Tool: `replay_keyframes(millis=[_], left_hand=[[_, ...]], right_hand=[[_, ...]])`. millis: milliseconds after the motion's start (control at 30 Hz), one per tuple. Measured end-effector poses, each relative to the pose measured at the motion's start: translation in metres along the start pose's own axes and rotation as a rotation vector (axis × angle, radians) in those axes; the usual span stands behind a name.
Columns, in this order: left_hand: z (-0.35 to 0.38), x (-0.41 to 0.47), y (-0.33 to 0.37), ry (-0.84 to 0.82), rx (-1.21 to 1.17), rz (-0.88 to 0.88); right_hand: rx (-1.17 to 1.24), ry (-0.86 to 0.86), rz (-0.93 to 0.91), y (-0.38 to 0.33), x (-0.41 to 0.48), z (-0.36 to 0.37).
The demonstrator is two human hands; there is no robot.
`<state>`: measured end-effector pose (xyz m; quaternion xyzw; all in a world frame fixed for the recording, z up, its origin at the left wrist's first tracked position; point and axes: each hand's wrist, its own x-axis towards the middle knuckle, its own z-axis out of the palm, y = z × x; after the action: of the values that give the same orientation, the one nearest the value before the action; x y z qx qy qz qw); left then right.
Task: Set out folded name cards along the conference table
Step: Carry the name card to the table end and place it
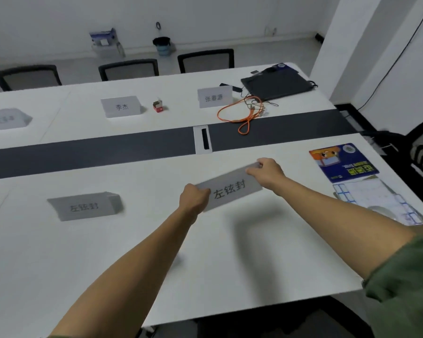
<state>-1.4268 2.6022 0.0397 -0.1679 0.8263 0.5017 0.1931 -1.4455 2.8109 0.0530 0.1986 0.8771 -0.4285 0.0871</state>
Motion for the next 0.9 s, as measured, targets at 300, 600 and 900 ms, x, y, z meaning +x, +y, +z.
replay_keyframes(millis=[300, 600, 900], left_hand=[[0.076, 0.071, 0.007, -0.055, -0.038, -0.182], [0.099, 0.103, -0.005, -0.027, -0.064, -0.235], [0.103, 0.109, -0.002, 0.117, 0.041, -0.207]], right_hand=[[0.012, -0.155, 0.118, 0.075, 0.09, -0.007], [0.069, -0.16, 0.167, 0.105, 0.116, 0.007], [0.013, -0.082, 0.114, 0.107, 0.116, 0.0]])
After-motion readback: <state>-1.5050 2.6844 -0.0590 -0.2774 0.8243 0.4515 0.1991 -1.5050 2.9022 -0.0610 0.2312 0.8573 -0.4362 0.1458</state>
